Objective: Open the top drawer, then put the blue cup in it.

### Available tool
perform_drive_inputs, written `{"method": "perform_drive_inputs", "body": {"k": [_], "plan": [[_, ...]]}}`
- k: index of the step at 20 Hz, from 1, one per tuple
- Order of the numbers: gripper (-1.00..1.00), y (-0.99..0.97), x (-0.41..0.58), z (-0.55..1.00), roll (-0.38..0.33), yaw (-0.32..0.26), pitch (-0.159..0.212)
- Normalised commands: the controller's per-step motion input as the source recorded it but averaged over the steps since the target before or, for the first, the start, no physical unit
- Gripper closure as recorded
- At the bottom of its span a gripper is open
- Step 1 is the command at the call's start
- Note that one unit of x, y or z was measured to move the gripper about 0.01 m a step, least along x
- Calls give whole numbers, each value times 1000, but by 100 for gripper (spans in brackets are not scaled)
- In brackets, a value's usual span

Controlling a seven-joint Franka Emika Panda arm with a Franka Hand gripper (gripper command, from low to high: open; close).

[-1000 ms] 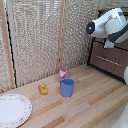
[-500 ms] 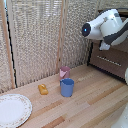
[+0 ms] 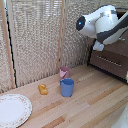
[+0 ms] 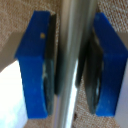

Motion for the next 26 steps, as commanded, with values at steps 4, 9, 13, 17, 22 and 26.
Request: {"method": "perform_drive_inputs", "body": {"k": [4,9,13,17,22,26], "plan": [[100,564,222,-81,131,-98,114],[-100,335,64,-21,2,-67,10],[-100,231,0,328,23,-54,-86],[-100,125,0,543,171,-153,-89],[-100,214,0,401,208,-185,-82],[-100,366,21,143,315,-150,-17]]}}
